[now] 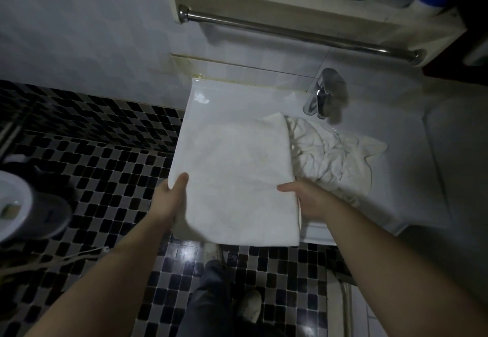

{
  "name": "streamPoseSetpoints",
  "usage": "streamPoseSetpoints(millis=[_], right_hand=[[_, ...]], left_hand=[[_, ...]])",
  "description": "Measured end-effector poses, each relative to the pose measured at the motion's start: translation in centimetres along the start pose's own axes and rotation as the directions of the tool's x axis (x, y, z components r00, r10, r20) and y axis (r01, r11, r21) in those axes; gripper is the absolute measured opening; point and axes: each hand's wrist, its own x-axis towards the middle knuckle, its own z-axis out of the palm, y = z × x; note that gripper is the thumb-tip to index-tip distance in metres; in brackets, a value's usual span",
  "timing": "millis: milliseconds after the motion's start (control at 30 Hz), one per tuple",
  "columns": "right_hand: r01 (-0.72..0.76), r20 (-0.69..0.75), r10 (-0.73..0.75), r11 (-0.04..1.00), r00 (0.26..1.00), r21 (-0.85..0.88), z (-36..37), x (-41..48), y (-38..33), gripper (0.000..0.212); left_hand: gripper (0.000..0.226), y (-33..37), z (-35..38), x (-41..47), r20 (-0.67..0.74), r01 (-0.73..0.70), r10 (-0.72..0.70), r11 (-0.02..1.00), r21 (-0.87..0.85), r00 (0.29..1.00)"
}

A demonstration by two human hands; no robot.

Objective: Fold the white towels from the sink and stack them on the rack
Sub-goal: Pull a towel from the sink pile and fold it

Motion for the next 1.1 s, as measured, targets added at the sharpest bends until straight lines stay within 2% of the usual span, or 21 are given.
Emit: streamPoseSetpoints(millis=[67,133,300,500,600,667,767,867,933,1033,1100], right_hand=[[-0.123,0.037,0.126,0.99,0.991,-0.062,0.7,0.1,0.1,0.044],[-0.16,0.033,0.167,0.975,0.985,-0.154,1.5,0.5,0.3,0.054],[0.088,-0.154,-0.121,0.975,0.981,-0.205,3.4,2.6,-0.1,0.053],[0.168,-0.227,-0.208,0.969,0.952,-0.183,6.7,4.2,-1.1,0.054],[0.141,-0.14,-0.145,0.989,0.98,-0.039,7.7,4.4,-1.2,0.044],[0.09,-0.095,-0.092,0.996,0.991,-0.029,8.1,4.3,-1.2,0.044],[0.014,-0.096,-0.023,0.996,0.995,-0.092,7.9,4.4,-1.7,0.053],[-0.23,-0.122,0.206,0.942,0.971,-0.243,7.7,4.1,-2.3,0.073],[-0.331,-0.14,0.3,0.881,0.943,-0.339,7.7,3.7,-2.2,0.083],[-0.294,-0.073,0.286,0.896,0.955,-0.334,8.4,3.7,-2.3,0.07],[-0.196,0.006,0.202,0.957,0.979,-0.215,9.1,4.1,-3.0,0.054]], left_hand=[[0.048,0.3,-0.2,0.2,-0.012,-0.033,0.033,0.998,0.049,0.999],[0.042,0.5,-0.3,0.3,-0.009,-0.054,0.056,0.988,0.141,0.998],[0.021,0.7,-1.3,1.1,-0.061,-0.106,0.117,0.981,0.161,0.991],[0.02,0.6,-3.5,2.5,-0.201,-0.063,0.105,0.977,0.202,0.974],[0.022,0.5,-4.6,3.2,-0.234,-0.032,0.08,0.979,0.2,0.969],[0.023,0.5,-5.3,3.6,-0.226,-0.016,0.063,0.979,0.203,0.972],[0.024,0.5,-6.1,3.9,-0.165,0.043,-0.017,0.986,0.159,0.986],[0.036,0.8,-6.6,4.2,-0.092,0.115,-0.101,0.981,0.154,0.991],[0.047,1.2,-6.7,4.5,-0.051,0.117,-0.109,0.974,0.195,0.993],[0.05,1.8,-6.7,5.1,-0.061,0.07,-0.059,0.977,0.199,0.996],[0.047,1.9,-6.7,5.5,-0.081,0.045,-0.033,0.988,0.147,0.996]])
